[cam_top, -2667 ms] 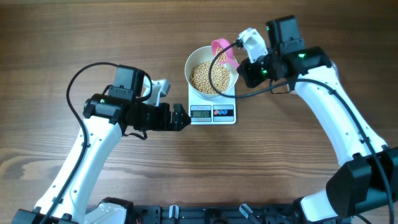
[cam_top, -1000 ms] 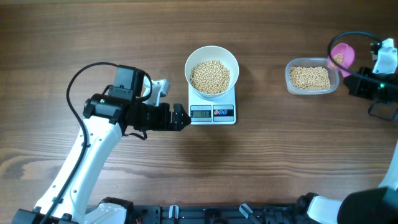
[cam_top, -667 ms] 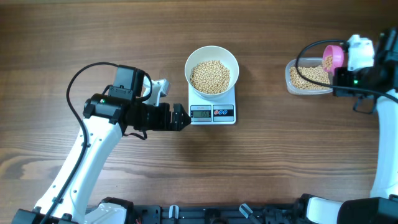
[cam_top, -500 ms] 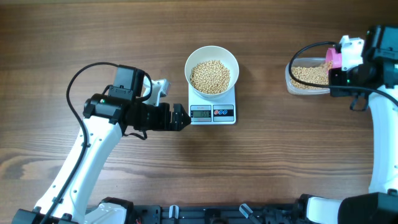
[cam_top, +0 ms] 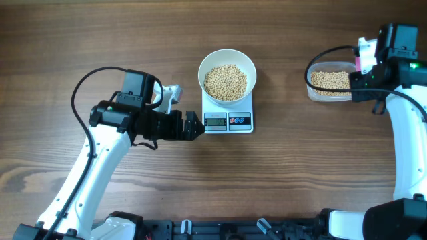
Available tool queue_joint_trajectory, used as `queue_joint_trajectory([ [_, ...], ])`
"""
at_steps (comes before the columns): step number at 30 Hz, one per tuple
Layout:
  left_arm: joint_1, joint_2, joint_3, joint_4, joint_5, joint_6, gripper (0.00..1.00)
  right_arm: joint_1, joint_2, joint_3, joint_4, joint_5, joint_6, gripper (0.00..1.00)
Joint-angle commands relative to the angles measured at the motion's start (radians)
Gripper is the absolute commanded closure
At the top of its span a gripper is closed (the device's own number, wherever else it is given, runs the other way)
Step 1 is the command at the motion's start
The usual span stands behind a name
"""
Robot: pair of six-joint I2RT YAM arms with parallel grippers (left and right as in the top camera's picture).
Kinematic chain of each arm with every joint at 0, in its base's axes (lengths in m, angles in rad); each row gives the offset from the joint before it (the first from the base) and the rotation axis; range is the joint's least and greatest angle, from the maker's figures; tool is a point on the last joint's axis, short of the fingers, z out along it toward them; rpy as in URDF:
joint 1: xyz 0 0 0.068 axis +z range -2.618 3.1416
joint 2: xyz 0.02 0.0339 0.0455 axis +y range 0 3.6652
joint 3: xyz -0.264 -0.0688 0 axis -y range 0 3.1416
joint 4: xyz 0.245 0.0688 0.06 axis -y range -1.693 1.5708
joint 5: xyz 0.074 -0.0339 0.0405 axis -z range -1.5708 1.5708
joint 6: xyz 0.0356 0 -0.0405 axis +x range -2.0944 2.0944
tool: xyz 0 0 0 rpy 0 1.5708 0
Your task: Scoop item into bowl and weigh 150g on scale
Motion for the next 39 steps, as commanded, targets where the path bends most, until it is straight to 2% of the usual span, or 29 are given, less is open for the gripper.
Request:
queue_joint_trajectory([
  [1,-0.001,0.002,0.0,0.0,-0.01,-0.002,0.0,0.04,0.005,0.016,0.018,0.057,-0.038,0.96],
  [3,-0.001,0.002,0.0,-0.001,-0.01,-0.002,0.0,0.054,0.005,0.016,0.023,0.013,-0.039,0.96],
  [6,-0.001,0.002,0.0,-0.001,-0.01,-0.002,0.0,0.059,0.005,0.017,0.022,-0.155,-0.039,0.96],
  [12,-0.001,0.002,0.0,-0.001,-0.01,-0.002,0.0,0.059,0.005,0.059,0.078,-0.639,-0.035,0.96],
  [14,-0.001,0.002,0.0,-0.001,-0.01,-0.002,0.0,0.059,0.005,0.079,0.15,-0.831,0.002,0.96],
  [17,-0.001,0.002,0.0,-0.001,-0.01,-0.002,0.0,0.066,0.011,0.081,0.354,-1.122,0.145,0.96],
  [19,-0.001,0.002,0.0,-0.001,-0.01,-0.002,0.0,0.087,0.015,0.081,0.417,-1.118,0.198,0.95],
  [22,-0.001,0.002,0.0,-0.001,-0.01,-0.002,0.0,0.137,0.022,0.081,0.411,-1.001,0.191,0.96],
  [27,-0.001,0.002,0.0,0.0,-0.01,-0.002,0.0,0.27,0.044,0.081,0.347,-0.82,0.084,0.96],
  [32,-0.001,0.002,0.0,-0.001,-0.01,-0.002,0.0,0.408,0.079,0.081,0.287,-0.554,-0.006,0.96],
  [35,-0.001,0.002,0.0,0.0,-0.01,-0.002,0.0,0.465,0.112,0.08,0.23,-0.524,-0.07,0.96],
  [39,-0.001,0.002,0.0,0.0,-0.01,-0.002,0.0,0.525,0.152,0.079,0.192,-0.448,-0.088,0.96],
])
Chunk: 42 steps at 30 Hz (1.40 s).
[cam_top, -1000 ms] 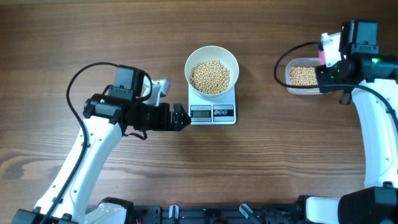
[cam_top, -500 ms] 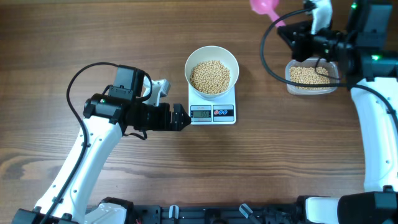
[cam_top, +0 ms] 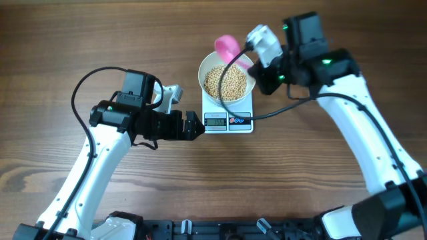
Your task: Scoop item into bowl and weigh 150g on scale
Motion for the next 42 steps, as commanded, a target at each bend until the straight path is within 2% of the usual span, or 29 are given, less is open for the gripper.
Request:
queue_joint_trajectory([
  [1,-0.001,0.001,0.0,-0.001,-0.01,-0.002,0.0,0.054,0.047,0.008,-0.014,0.158,-0.064,0.96],
  [6,-0.001,0.001,0.0,-0.001,-0.01,-0.002,0.0,0.099,0.067,0.008,-0.003,0.285,-0.067,0.96],
  [18,-0.001,0.001,0.0,-0.001,-0.01,-0.002,0.0,0.104,0.143,0.007,-0.007,0.323,-0.067,0.96],
  [42,-0.001,0.001,0.0,-0.001,-0.01,-0.002,0.0,0.104,0.164,-0.023,-0.034,0.347,-0.063,0.96],
])
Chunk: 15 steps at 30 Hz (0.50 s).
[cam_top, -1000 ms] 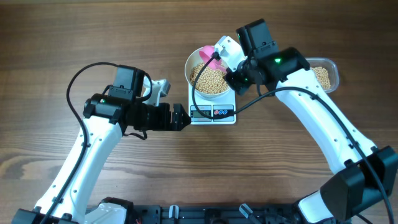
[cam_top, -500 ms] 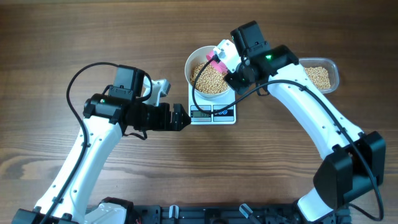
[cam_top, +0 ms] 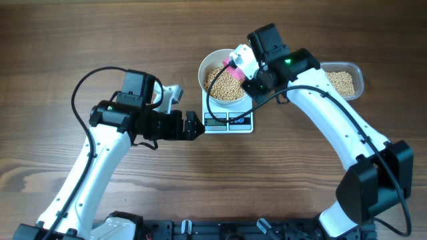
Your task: Scoop item into bowl and weigh 150g on scale
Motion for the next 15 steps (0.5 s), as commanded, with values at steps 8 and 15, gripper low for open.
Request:
queue_joint_trajectory([
  [8,-0.001,0.001,0.0,0.0,-0.01,-0.002,0.0,0.003,0.038,-0.016,-0.002,0.008,0.0,0.96],
  [15,-0.001,0.001,0.0,-0.001,-0.01,-0.002,0.0,0.011,0.04,-0.016,-0.002,-0.005,0.014,0.96],
])
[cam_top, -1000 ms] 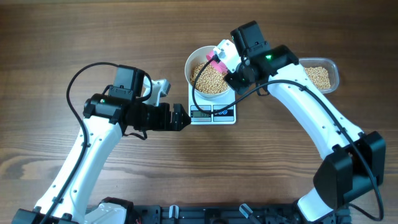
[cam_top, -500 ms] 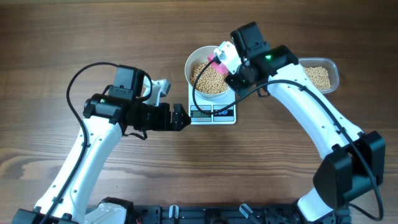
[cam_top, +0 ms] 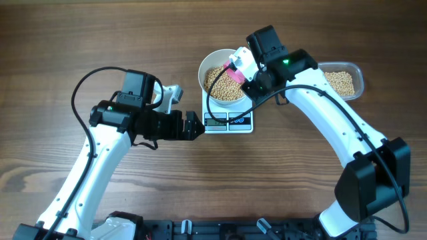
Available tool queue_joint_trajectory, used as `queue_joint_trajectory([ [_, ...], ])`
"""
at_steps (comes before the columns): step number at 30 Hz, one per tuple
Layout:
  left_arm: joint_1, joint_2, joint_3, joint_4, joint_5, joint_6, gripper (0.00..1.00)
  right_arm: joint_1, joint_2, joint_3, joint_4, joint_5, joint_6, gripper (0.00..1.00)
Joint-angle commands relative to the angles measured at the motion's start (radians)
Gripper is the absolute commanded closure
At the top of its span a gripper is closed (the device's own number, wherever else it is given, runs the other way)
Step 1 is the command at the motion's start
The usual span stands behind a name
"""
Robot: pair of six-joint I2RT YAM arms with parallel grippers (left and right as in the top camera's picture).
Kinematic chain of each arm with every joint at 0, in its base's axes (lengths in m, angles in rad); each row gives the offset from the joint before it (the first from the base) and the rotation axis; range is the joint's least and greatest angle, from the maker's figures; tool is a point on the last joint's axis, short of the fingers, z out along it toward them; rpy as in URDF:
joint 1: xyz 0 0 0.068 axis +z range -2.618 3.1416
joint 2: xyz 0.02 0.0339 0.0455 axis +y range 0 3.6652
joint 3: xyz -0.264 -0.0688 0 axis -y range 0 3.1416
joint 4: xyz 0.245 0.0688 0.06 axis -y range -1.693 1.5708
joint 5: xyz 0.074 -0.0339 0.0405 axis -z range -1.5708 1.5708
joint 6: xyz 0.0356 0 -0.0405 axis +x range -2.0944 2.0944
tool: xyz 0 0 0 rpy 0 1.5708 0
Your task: Scoop item into bowl and weigh 150g on scale
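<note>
A white bowl [cam_top: 220, 83] filled with soybeans stands on the small white scale [cam_top: 228, 121] at the table's middle. My right gripper [cam_top: 237, 67] hangs over the bowl's right side, shut on a pink scoop [cam_top: 233, 67]; only a small piece of the scoop shows under the wrist, down at the beans. My left gripper [cam_top: 199, 127] lies low on the table, its tips together and pointing at the scale's left edge. The scale's display is too small to read.
A clear plastic tub [cam_top: 341, 81] of soybeans sits to the right of the bowl, partly under my right arm. Black cables loop over both arms. The arms' bases line the near table edge.
My right gripper with the pink scoop has shifted only a touch over the bowl's right side. The left arm, bowl and scale stand as they were.
My right gripper was first at the bean tub on the far right. Then it held the pink scoop above the bowl's far rim. After that the scoop was down at the beans on the bowl's right side, where it remains. My left arm stayed beside the scale throughout.
</note>
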Motion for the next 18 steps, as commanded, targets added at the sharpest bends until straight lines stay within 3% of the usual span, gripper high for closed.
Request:
queue_joint_trajectory([
  [1,-0.001,0.001,0.0,-0.001,-0.01,-0.002,0.0,0.012,0.027,-0.008,-0.001,-0.021,0.013,0.96],
  [18,-0.001,0.001,0.0,-0.001,-0.01,-0.002,0.0,0.031,0.027,-0.008,-0.033,-0.169,0.032,0.96],
])
